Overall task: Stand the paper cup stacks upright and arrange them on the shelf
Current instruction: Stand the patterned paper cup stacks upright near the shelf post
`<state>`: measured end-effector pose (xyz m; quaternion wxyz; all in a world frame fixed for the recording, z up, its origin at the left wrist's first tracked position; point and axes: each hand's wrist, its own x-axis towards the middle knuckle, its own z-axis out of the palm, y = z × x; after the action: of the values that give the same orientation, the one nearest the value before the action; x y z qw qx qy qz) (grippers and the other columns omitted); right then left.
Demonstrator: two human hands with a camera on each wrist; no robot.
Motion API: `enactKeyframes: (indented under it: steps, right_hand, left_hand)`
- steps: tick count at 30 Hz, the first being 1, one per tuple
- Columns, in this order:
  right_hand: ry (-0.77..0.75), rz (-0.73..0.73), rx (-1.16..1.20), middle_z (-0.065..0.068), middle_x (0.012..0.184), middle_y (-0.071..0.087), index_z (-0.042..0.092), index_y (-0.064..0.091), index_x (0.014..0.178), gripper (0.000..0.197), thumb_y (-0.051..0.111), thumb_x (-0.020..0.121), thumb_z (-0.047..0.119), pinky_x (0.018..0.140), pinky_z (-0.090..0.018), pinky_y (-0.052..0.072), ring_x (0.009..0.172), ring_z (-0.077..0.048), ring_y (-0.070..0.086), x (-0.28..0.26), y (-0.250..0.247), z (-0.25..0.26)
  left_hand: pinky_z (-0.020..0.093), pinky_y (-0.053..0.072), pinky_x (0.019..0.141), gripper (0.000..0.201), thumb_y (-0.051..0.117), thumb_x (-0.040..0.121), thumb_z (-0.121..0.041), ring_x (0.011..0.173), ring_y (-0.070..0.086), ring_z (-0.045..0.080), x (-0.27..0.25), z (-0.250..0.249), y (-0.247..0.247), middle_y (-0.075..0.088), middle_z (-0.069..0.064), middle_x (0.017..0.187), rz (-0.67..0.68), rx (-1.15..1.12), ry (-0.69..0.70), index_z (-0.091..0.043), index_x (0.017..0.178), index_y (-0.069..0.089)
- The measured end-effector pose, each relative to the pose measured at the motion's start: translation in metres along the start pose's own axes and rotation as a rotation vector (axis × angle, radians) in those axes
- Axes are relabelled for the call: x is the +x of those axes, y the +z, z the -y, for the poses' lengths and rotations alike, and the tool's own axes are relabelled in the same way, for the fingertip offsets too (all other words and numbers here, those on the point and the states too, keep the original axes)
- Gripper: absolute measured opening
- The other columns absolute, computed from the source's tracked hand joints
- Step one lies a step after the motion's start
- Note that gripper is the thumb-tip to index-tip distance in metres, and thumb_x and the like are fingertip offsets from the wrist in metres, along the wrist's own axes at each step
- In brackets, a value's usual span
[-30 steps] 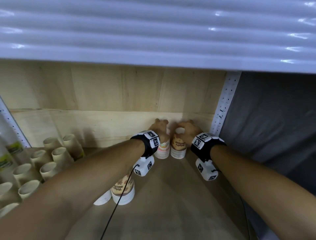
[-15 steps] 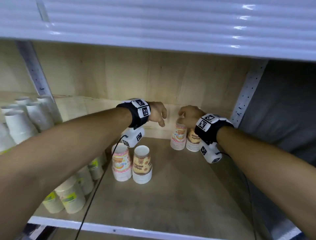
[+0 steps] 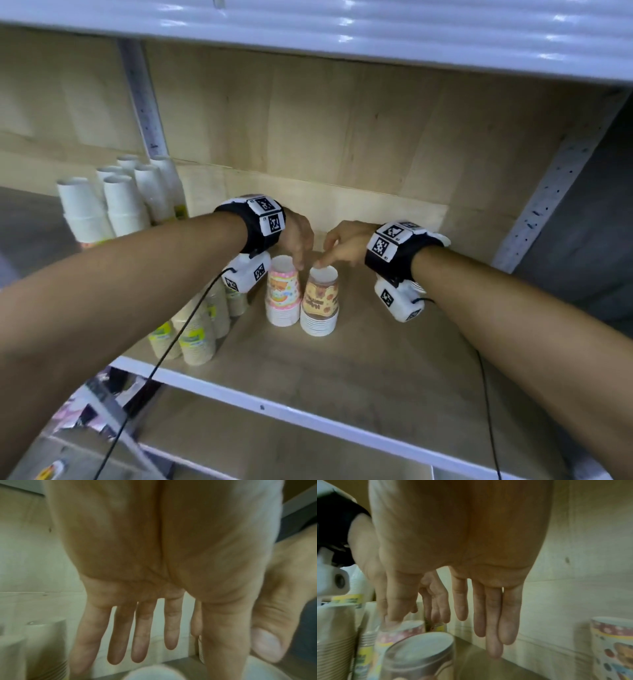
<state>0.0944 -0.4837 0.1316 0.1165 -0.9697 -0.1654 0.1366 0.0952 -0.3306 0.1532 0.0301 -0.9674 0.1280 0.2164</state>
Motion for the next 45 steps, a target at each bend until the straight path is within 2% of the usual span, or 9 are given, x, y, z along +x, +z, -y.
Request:
enactKeyframes:
  steps: [5, 10, 14, 19, 24, 31, 36, 39, 45]
  right_hand:
    - [-0.046, 0.098, -0.09, 0.002, 0.091, 0.062, 0.016, 0.065, 0.107, 0.042, 0.073, 0.08, 0.047, 0.053, -0.02, 0.039, 0.059, -0.006, 0.052, -0.004, 0.02, 0.017]
    - [-0.047, 0.105, -0.074, 0.002, 0.096, 0.068, 0.015, 0.064, 0.119, 0.062, 0.081, 0.068, 0.046, 0.063, -0.025, 0.051, 0.059, -0.008, 0.059, -0.003, 0.029, 0.02]
    - [-0.007, 0.082, -0.033, 0.001, 0.094, 0.069, 0.017, 0.062, 0.112, 0.064, 0.081, 0.06, 0.049, 0.075, -0.034, 0.058, 0.067, -0.013, 0.065, -0.002, 0.032, 0.018]
    - [-0.002, 0.083, -0.013, 0.004, 0.086, 0.063, 0.021, 0.061, 0.102, 0.053, 0.08, 0.061, 0.047, 0.068, -0.029, 0.053, 0.063, -0.011, 0.059, -0.004, 0.032, 0.016]
    - [0.0, 0.049, 0.014, 0.007, 0.078, 0.058, 0.019, 0.063, 0.099, 0.037, 0.078, 0.069, 0.036, 0.057, -0.023, 0.047, 0.06, -0.009, 0.055, -0.009, 0.025, 0.005]
    - [0.077, -0.012, 0.016, 0.0, 0.09, 0.065, 0.017, 0.064, 0.106, 0.043, 0.077, 0.068, 0.032, 0.066, -0.026, 0.05, 0.071, -0.015, 0.061, -0.023, -0.003, -0.026]
    - [0.167, -0.055, -0.006, 0.002, 0.087, 0.065, 0.022, 0.065, 0.101, 0.038, 0.077, 0.066, 0.031, 0.062, -0.024, 0.049, 0.071, -0.013, 0.061, -0.034, -0.024, -0.055]
    - [0.218, -0.089, -0.012, 0.001, 0.098, 0.065, 0.022, 0.065, 0.104, 0.04, 0.077, 0.067, 0.032, 0.063, -0.023, 0.048, 0.087, -0.018, 0.063, -0.044, -0.036, -0.075]
    - [0.304, -0.112, -0.007, -0.004, 0.1, 0.069, 0.018, 0.069, 0.102, 0.037, 0.076, 0.067, 0.028, 0.078, -0.034, 0.056, 0.088, -0.021, 0.066, -0.054, -0.043, -0.111]
  left_hand:
    - [0.016, 0.04, 0.056, 0.06, 0.071, 0.089, -0.021, 0.102, 0.048, 0.012, -0.002, -0.001, 0.017, 0.051, 0.003, 0.141, 0.063, 0.045, 0.032, -0.012, 0.143, 0.047]
    - [0.004, 0.035, 0.035, 0.054, 0.069, 0.089, -0.009, 0.086, 0.05, 0.008, -0.003, 0.002, 0.022, 0.054, 0.007, 0.137, 0.068, 0.004, 0.071, -0.007, 0.14, 0.051]
    - [0.007, 0.039, 0.04, 0.052, 0.064, 0.093, -0.009, 0.1, 0.047, 0.014, 0.003, 0.004, 0.025, 0.051, 0.011, 0.141, 0.082, -0.026, 0.066, -0.003, 0.142, 0.047]
    - [0.013, 0.043, 0.048, 0.049, 0.068, 0.091, -0.011, 0.096, 0.053, 0.015, 0.009, 0.005, 0.03, 0.057, 0.009, 0.133, 0.019, -0.102, 0.018, -0.004, 0.137, 0.053]
    - [0.011, 0.041, 0.041, 0.046, 0.069, 0.09, -0.018, 0.095, 0.053, 0.015, 0.013, -0.002, 0.024, 0.057, 0.01, 0.133, -0.02, -0.068, 0.024, -0.004, 0.132, 0.058]
    - [0.017, 0.044, 0.051, 0.043, 0.07, 0.087, -0.024, 0.093, 0.055, 0.017, 0.016, -0.028, -0.001, 0.061, 0.009, 0.126, -0.197, -0.053, 0.125, -0.008, 0.126, 0.064]
    - [0.027, 0.045, 0.074, 0.041, 0.067, 0.087, -0.029, 0.089, 0.05, 0.017, 0.025, -0.056, -0.014, 0.063, 0.009, 0.111, -0.267, 0.007, 0.187, -0.006, 0.122, 0.066]
    - [0.027, 0.045, 0.073, 0.042, 0.069, 0.084, -0.029, 0.086, 0.05, 0.018, 0.033, -0.072, -0.019, 0.056, 0.004, 0.099, -0.29, -0.03, 0.217, -0.005, 0.118, 0.068]
    - [0.027, 0.045, 0.073, 0.042, 0.069, 0.087, -0.027, 0.088, 0.052, 0.019, 0.047, -0.107, -0.022, 0.061, 0.005, 0.102, -0.335, -0.042, 0.276, -0.003, 0.12, 0.067]
